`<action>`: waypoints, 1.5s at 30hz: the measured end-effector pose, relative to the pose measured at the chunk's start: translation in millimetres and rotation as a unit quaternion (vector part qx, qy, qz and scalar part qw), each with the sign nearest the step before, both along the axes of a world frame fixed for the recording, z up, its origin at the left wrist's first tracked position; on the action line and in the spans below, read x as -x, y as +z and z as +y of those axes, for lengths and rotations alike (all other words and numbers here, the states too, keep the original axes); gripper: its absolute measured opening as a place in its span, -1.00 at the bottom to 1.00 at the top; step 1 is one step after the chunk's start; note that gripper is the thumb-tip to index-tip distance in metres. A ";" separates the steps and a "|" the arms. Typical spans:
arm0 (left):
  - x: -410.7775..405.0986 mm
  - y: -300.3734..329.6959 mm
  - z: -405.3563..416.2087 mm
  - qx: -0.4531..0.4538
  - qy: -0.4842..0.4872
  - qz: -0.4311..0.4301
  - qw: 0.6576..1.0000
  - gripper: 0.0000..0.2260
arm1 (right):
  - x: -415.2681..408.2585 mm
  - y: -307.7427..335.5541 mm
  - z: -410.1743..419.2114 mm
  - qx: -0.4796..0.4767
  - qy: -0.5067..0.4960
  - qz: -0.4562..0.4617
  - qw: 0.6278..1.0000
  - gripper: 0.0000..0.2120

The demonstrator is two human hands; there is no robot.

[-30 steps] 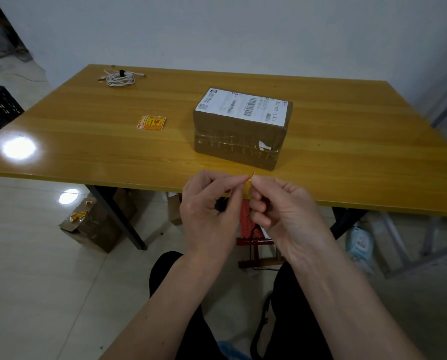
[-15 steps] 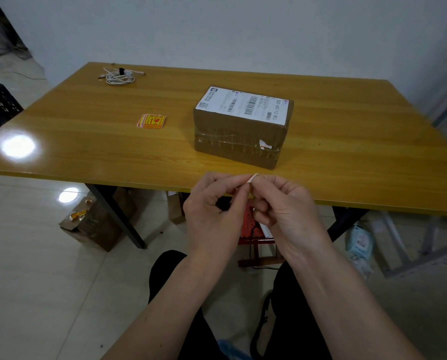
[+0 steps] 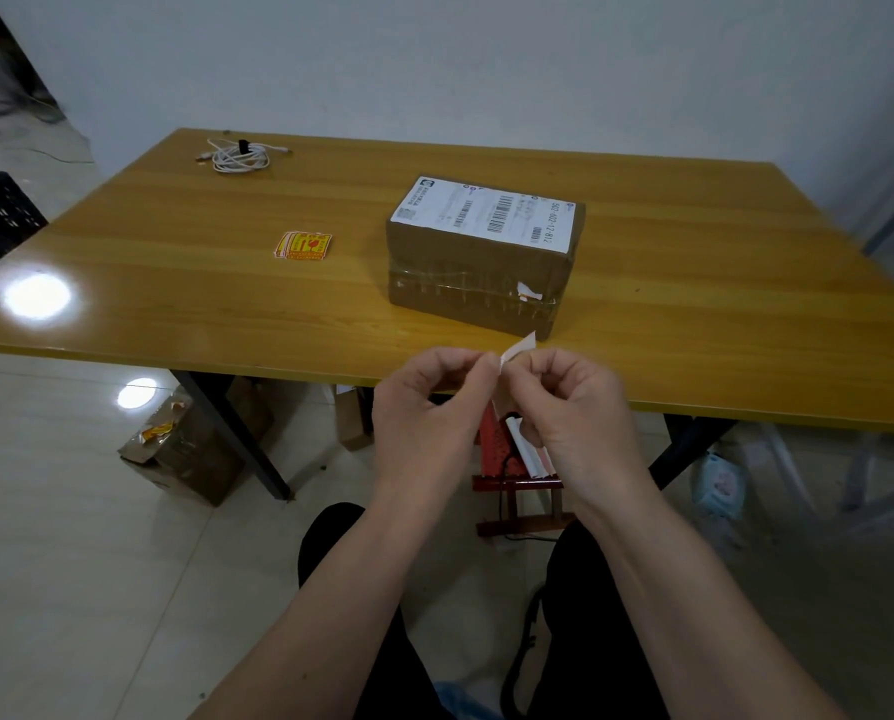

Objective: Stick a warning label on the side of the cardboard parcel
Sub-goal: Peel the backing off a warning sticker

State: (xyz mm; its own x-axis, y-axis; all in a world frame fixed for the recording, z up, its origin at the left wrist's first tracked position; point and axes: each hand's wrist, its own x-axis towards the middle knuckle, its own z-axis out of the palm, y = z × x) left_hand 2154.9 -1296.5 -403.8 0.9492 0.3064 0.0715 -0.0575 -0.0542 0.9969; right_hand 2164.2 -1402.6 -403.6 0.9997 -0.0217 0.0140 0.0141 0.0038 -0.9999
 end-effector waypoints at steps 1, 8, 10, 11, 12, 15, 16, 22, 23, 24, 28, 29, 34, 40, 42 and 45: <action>-1.3 -0.1 0.3 0.010 -0.001 0.010 1.000 -0.91 | -0.3 -0.3 -0.6 0.003 0.002 -0.003 1.000 -0.83; -5.6 -3.2 4.4 0.109 -0.018 0.092 0.990 -0.91 | -3.6 -2.4 -5.5 0.029 -0.016 0.003 0.999 -0.87; -7.1 -2.7 5.0 0.137 -0.023 0.108 0.984 -0.90 | -4.7 -3.4 -6.9 0.038 -0.026 0.010 0.999 -0.86; -7.8 -2.3 5.1 0.149 -0.027 0.114 0.982 -0.89 | -5.2 -4.1 -7.5 0.038 -0.031 0.013 0.999 -0.85; -8.5 -2.3 5.2 0.158 -0.029 0.118 0.980 -0.87 | -5.6 -4.7 -8.2 0.036 -0.034 0.016 0.999 -0.84; -10.6 -4.9 5.1 0.170 -0.021 0.120 0.978 -0.82 | -6.0 -5.4 -10.1 0.034 -0.041 0.026 0.998 -0.85; -11.2 -6.0 4.8 0.171 -0.016 0.120 0.978 -0.83 | -6.0 -5.7 -10.9 0.033 -0.043 0.030 0.998 -0.85; -15.1 -11.8 1.9 0.172 0.001 0.117 0.978 -0.84 | -7.1 -8.1 -17.7 0.025 -0.051 0.048 0.997 -0.86; -15.5 -12.1 1.1 0.173 0.003 0.116 0.978 -0.84 | -7.5 -8.3 -18.8 0.026 -0.055 0.050 0.997 -0.86; -16.1 -12.6 0.4 0.174 0.006 0.115 0.978 -0.82 | -7.6 -8.4 -20.1 0.028 -0.060 0.051 0.997 -0.87; -18.6 -13.6 -4.2 0.179 0.014 0.111 0.978 -0.76 | -8.3 -10.5 -25.0 0.026 -0.071 0.052 0.996 -0.86; -18.9 -13.7 -6.1 0.181 0.014 0.111 0.977 -0.76 | -8.2 -11.0 -26.3 0.025 -0.071 0.052 0.996 -0.87; -19.1 -13.1 -18.0 0.180 0.004 0.111 0.977 -0.81 | -7.2 -9.4 -31.0 -0.003 -0.046 0.047 0.998 -0.89; -17.3 -14.6 -27.7 0.158 -0.029 0.095 0.982 -0.86 | -4.2 -10.1 -30.9 -0.001 -0.016 0.050 0.999 -0.73; -16.6 -14.2 -30.3 0.160 -0.039 0.097 0.982 -0.88 | -4.2 -11.5 -30.1 0.007 -0.027 0.054 0.998 -0.69; -17.3 -15.9 -33.1 0.156 -0.041 0.101 0.982 -0.89 | -6.4 -14.7 -31.2 0.012 -0.065 0.043 0.997 -0.79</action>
